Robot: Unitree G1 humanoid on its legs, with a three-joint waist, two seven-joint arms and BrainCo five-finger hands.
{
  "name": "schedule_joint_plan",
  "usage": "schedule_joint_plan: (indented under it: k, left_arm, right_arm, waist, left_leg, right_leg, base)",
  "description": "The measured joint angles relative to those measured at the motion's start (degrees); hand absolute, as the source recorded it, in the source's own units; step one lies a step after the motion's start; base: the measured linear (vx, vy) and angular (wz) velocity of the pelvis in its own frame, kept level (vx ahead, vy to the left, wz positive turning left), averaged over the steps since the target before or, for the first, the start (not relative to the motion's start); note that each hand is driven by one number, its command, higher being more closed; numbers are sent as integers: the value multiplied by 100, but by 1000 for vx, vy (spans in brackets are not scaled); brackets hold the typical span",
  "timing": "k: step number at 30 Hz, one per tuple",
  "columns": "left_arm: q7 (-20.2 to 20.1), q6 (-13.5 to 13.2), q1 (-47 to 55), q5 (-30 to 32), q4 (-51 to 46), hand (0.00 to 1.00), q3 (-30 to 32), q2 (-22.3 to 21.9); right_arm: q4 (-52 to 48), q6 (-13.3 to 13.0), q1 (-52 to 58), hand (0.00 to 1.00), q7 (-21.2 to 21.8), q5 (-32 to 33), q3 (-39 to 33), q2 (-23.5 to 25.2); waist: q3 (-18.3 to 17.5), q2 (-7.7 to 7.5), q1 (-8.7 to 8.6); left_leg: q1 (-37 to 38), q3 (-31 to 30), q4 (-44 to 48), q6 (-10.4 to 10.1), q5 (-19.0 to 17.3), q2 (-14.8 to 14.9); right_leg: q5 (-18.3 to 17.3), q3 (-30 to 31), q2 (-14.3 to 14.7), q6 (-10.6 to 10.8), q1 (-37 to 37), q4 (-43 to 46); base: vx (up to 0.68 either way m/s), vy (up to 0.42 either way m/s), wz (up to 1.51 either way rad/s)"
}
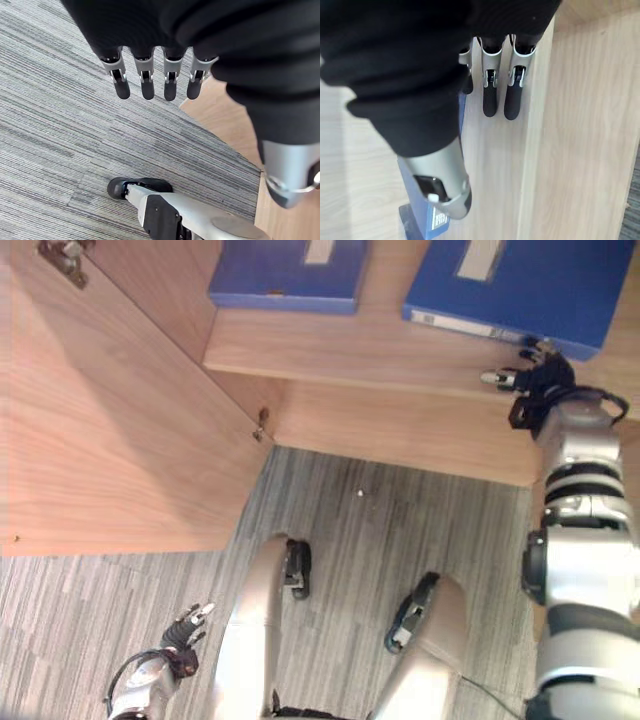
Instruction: Walk over to the cabinet, pick up the folder, carry it to the office cabinet, place the folder inside the office cabinet, then close the office cabinet door
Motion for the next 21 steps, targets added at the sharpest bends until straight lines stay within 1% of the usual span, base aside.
schedule_joint_plan:
  k: [1, 4, 7, 9, 10, 12, 15, 18, 20, 21]
  left_arm:
    - [0, 3, -9, 9, 3, 0, 26, 0]
    - [0, 4, -81, 78, 4, 0, 58, -1]
    - [0, 4, -118, 188, 6, 0, 95, -3]
    - [1, 4, -118, 213, 35, 0, 183, -6]
    - [2, 4, -119, 217, 44, 0, 185, -6]
    - [5, 4, -118, 255, 77, 0, 209, -6]
    - [8, 3, -148, 366, 82, 0, 212, -26]
    - [61, 0, -178, 387, 147, 0, 224, -26]
    - [142, 0, -210, 396, 187, 0, 224, -46]
    - [187, 0, -212, 410, 205, 0, 224, -83]
  right_arm:
    - [-1, 2, 13, 0, 0, -68, -11, 0]
    - [-32, 21, 50, 0, -8, -266, -391, 14]
    - [-285, 40, 50, 0, -5, -645, -442, 23]
    - [-389, 39, 52, 0, -17, -932, -604, 170]
    - [-427, 38, 56, 0, -42, -1046, -653, 227]
    - [-518, 15, 65, 0, -89, -1401, -654, 402]
    - [-563, -13, 80, 0, -146, -1561, -668, 466]
    - [-717, -52, 115, 0, -323, -1679, -873, 623]
    - [-843, -86, 213, 0, -525, -1670, -899, 809]
    - [-969, -117, 361, 0, -675, -1658, -899, 985]
  waist:
    - [0, 0, 1]
    - [-33, -30, -38]
    - [-79, -87, -57]
    - [-100, -157, -63]
    - [-105, -164, -64]
    - [-142, -233, -60]
    - [-159, -270, -61]
    - [-180, -310, -80]
    - [-197, -361, -111]
    - [-192, -379, -133]
  left_leg:
    - [36, -2, -3, -7, -14, 15]
    - [148, -2, -31, -19, -34, 31]
    - [168, -24, -33, -28, -39, 49]
    - [247, -33, -49, -40, -47, 65]
    - [275, -35, -59, -41, -49, 74]
    - [341, -30, -112, -47, -56, 102]
    - [348, -37, -147, -41, -49, 99]
    - [351, -25, -182, -40, -49, 98]
    - [400, -20, -249, -41, -48, 107]
    - [520, -13, -327, -42, -48, 120]
  right_leg:
    - [6, 0, 21, -7, 32, -16]
    - [7, -16, 38, -7, 151, -56]
    - [7, -55, 58, -8, 199, -77]
    - [7, -80, 73, -7, 297, -115]
    - [7, -91, 84, -7, 335, -138]
    - [25, -97, 124, 30, 387, -213]
    - [50, -132, 129, 40, 429, -281]
    - [78, -136, 130, 21, 430, -330]
    - [95, -157, 146, 23, 475, -406]
    - [116, -191, 159, 28, 606, -506]
  base:
    - [10, -36, -13]
    - [13, -38, -4]
    - [17, -39, -1]
    - [14, -32, -1]
    - [11, -28, -5]
    - [8, -23, -6]
    - [0, 0, 0]
    - [37, -16, 0]
    - [44, -24, -1]
    - [50, -22, -2]
